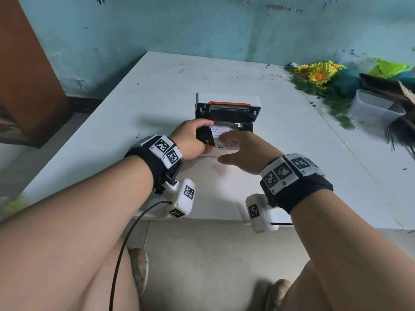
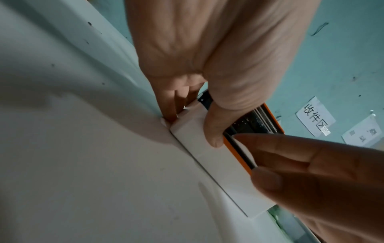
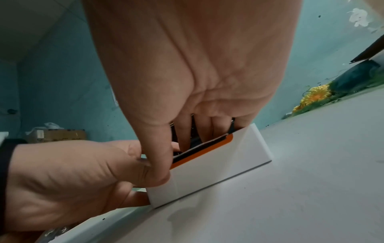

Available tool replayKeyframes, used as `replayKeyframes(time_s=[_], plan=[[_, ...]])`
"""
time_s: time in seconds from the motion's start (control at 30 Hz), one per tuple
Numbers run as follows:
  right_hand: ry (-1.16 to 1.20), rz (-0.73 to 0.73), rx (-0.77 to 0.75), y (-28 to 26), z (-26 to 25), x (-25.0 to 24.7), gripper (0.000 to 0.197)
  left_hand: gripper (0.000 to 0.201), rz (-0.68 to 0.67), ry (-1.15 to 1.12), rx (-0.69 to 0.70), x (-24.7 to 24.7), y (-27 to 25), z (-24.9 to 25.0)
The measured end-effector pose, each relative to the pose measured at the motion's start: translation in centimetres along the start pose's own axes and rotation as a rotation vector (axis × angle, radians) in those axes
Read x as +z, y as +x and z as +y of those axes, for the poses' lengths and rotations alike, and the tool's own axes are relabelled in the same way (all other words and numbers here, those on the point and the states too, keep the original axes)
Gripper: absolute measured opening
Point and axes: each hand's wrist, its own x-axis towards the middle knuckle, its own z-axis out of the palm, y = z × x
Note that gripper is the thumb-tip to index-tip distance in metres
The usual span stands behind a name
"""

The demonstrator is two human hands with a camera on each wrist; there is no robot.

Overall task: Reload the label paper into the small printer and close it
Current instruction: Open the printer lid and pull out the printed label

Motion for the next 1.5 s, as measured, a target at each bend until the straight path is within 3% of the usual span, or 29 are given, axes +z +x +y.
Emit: replayKeyframes(time_s=[0.33,0.5,0.6,0.7,0.9,1.3,1.5], plan=[[-0.02,0.052,-0.014,-0.3,0.1,-0.3,0.077,0.077,-0.001,0.04,0.008,-0.1,0.7,-0.3],[0.027,0.095,-0.043,-0.1,-0.5,-0.4,0.072,0.076,-0.022,0.035,0.012,-0.3,0.9,-0.7],[0.047,0.043,-0.079,0.0,-1.0,-0.2,0.078,0.076,-0.022,0.067,0.032,-0.4,0.9,-0.7],[-0.086,-0.035,-0.047,-0.2,-1.0,0.4,0.083,0.076,-0.021,0.119,0.033,-0.4,0.9,-0.6],[-0.175,0.064,-0.055,-0.1,-1.3,0.3,0.05,0.075,-0.021,0.154,0.058,-0.2,1.0,-0.9],[0.005,0.186,-0.01,-0.4,-1.7,-0.2,0.043,0.071,-0.068,0.09,0.08,-0.3,1.3,-1.5],[-0.09,0.144,-0.017,-0.1,-1.5,0.4,0.029,0.074,-0.094,0.092,0.103,-0.5,0.9,-1.6]])
